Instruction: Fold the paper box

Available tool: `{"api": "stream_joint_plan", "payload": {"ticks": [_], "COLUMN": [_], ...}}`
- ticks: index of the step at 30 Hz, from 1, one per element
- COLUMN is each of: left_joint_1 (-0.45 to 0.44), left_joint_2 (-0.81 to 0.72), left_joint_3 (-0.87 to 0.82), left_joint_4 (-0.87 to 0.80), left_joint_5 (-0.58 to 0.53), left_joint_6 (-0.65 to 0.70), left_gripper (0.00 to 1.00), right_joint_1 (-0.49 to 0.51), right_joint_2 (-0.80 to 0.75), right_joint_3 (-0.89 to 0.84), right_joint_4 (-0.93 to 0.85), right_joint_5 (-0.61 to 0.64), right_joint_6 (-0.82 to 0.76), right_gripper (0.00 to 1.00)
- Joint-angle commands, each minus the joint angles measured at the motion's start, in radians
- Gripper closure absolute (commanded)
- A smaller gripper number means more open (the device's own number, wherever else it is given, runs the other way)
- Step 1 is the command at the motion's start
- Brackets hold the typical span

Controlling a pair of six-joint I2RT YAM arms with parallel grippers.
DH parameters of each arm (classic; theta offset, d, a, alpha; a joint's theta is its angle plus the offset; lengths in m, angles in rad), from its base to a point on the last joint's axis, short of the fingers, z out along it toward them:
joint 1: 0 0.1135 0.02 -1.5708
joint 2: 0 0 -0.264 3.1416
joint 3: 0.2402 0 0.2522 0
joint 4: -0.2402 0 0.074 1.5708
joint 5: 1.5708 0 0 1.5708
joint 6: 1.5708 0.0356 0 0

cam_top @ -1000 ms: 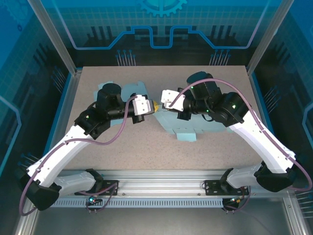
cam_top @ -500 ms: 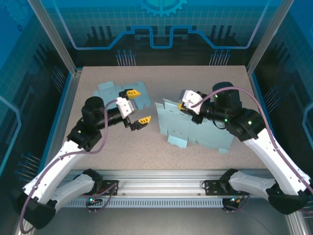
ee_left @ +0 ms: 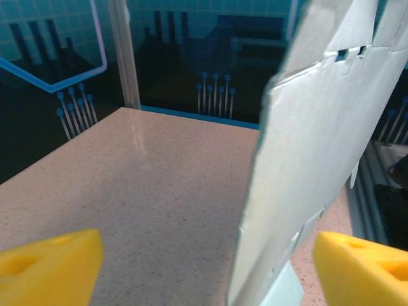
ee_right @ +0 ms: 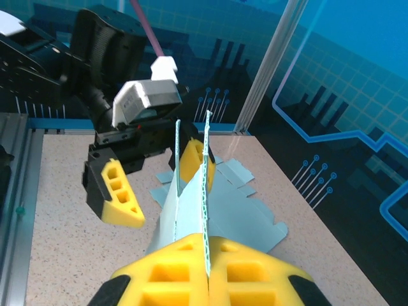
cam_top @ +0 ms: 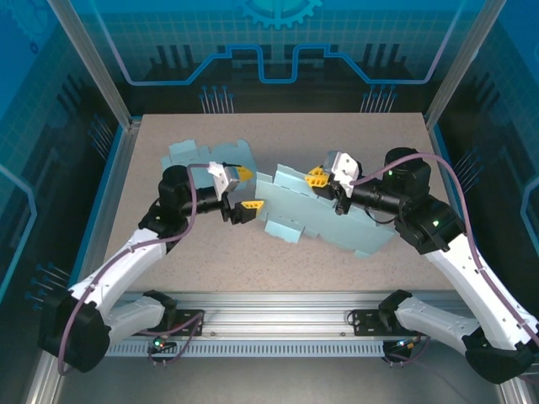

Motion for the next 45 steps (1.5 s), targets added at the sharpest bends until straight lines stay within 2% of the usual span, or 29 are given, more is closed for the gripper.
{"api": "stream_joint_plan", "payload": {"ticks": [1, 6, 9, 13, 18, 21, 22, 23, 25, 27, 29, 30, 31, 33, 36, 45], "left_joint_1": [0.009, 0.011, 0.012, 0.011, 0.011, 0.004, -0.001, -0.008, -0.027, -0.048, -0.065, -0.071, -0.080, -0.095, -0.102, -0.116], "left_joint_2": [0.034, 0.052, 0.052, 0.049, 0.037, 0.021, 0.018, 0.020, 0.041, 0.082, 0.137, 0.172, 0.208, 0.284, 0.393, 0.714], "left_joint_3": [0.025, 0.027, 0.031, 0.051, 0.102, 0.151, 0.177, 0.208, 0.292, 0.377, 0.460, 0.505, 0.558, 0.651, 0.792, 1.369], "left_joint_4": [0.054, 0.050, 0.039, 0.017, -0.070, -0.173, -0.226, -0.286, -0.444, -0.581, -0.698, -0.760, -0.822, -0.926, -1.054, -1.472], "left_joint_5": [0.096, 0.127, 0.140, 0.143, 0.105, 0.046, 0.009, -0.027, -0.105, -0.168, -0.222, -0.245, -0.265, -0.313, -0.369, -0.414], "left_joint_6": [0.008, 0.006, 0.005, 0.007, 0.025, 0.059, 0.081, 0.103, 0.172, 0.239, 0.298, 0.330, 0.362, 0.418, 0.476, 0.547], "left_gripper": [0.22, 0.38, 0.61, 0.78, 0.88, 0.95, 0.97, 0.98, 1.00, 1.00, 1.00, 1.00, 1.00, 1.00, 1.00, 1.00], "right_joint_1": [-0.011, -0.013, -0.019, -0.024, -0.037, -0.048, -0.053, -0.060, -0.080, -0.104, -0.127, -0.138, -0.151, -0.182, -0.232, -0.379], "right_joint_2": [-0.020, -0.023, -0.023, -0.026, -0.030, -0.037, -0.041, -0.044, -0.051, -0.060, -0.069, -0.073, -0.077, -0.080, -0.085, -0.004], "right_joint_3": [-0.017, -0.026, -0.036, -0.058, -0.093, -0.127, -0.141, -0.154, -0.184, -0.215, -0.245, -0.258, -0.269, -0.276, -0.268, -0.195], "right_joint_4": [0.061, 0.075, 0.090, 0.119, 0.145, 0.161, 0.166, 0.170, 0.171, 0.175, 0.177, 0.171, 0.160, 0.131, 0.070, -0.118], "right_joint_5": [-0.041, -0.018, -0.016, -0.016, 0.007, 0.062, 0.090, 0.113, 0.156, 0.195, 0.240, 0.278, 0.303, 0.324, 0.343, 0.423], "right_joint_6": [0.034, 0.035, 0.044, 0.064, 0.090, 0.118, 0.135, 0.153, 0.202, 0.270, 0.340, 0.383, 0.423, 0.489, 0.584, 0.692], "right_gripper": [1.00, 1.00, 1.00, 1.00, 1.00, 1.00, 0.94, 0.84, 0.72, 0.46, 0.37, 0.27, 0.22, 0.17, 0.01, 0.00]}}
